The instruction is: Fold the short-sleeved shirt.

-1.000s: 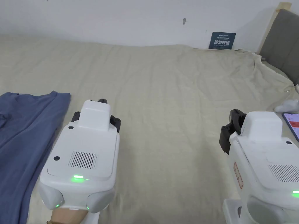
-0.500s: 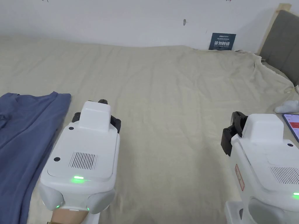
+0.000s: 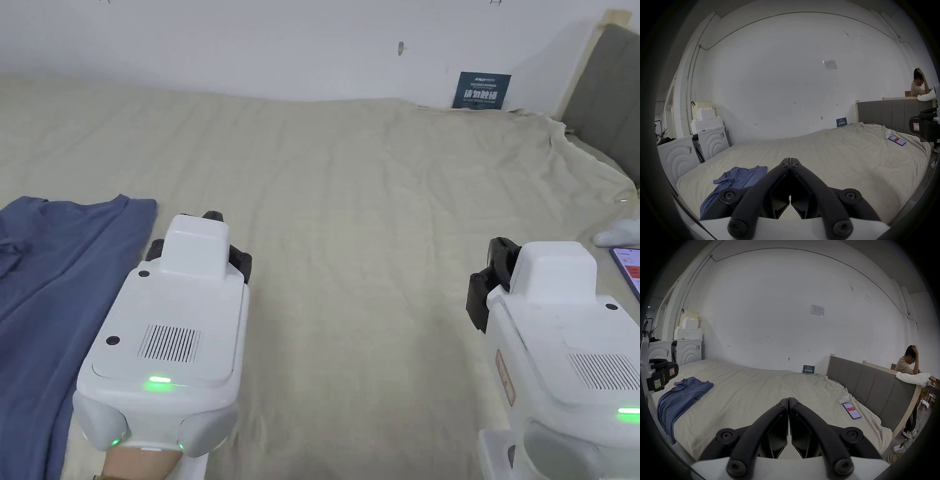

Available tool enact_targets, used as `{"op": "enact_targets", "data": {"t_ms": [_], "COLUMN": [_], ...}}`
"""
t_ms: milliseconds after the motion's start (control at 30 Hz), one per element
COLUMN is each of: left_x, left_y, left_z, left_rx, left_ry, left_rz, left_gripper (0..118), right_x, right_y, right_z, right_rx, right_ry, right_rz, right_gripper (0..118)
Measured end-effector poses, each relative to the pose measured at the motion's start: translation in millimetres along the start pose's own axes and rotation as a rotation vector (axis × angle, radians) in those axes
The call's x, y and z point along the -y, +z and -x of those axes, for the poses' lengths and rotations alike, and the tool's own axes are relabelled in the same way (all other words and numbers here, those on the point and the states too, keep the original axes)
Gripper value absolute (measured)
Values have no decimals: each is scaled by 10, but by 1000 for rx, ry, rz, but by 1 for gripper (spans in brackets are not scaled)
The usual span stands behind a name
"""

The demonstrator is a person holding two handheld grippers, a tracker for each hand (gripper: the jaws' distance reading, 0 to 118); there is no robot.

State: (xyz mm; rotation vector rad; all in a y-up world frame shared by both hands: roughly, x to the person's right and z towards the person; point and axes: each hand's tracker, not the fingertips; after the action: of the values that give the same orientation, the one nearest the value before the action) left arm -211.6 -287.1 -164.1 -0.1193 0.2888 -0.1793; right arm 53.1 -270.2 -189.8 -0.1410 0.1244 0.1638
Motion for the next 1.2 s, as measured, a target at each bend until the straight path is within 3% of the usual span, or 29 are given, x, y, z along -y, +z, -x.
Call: {"op": "enact_targets", "data": {"t_ms": [200,667,867,1100,1167,1200], "left_x": [24,183,243,380,414,426], "left_y": [81,472,640,605,560,529], "left_z": [291,1329,1612,1774,1813,1827], "left_rx": [-83,-396,-488,-534,-511,-504], "left_ry": [0,41,58,100,125,133], "left_rz": [10,71,91,112,132,139], "left_gripper": [0,0,0,0,13,29], "right_x": [-100,-340,-391,-389,-394,-397], "right_y": [-108,-264,-259,-272,-296,-308], "right_z": [320,1506,1839,1997,2019,2027], "right_rx": [-94,-432,-522,-562,-565,-566], "right_ry": [9,35,44,65,67,67], "right_rz": [-23,-68,-79,-73,-68,-65], "right_gripper": [0,0,0,0,0,0]}}
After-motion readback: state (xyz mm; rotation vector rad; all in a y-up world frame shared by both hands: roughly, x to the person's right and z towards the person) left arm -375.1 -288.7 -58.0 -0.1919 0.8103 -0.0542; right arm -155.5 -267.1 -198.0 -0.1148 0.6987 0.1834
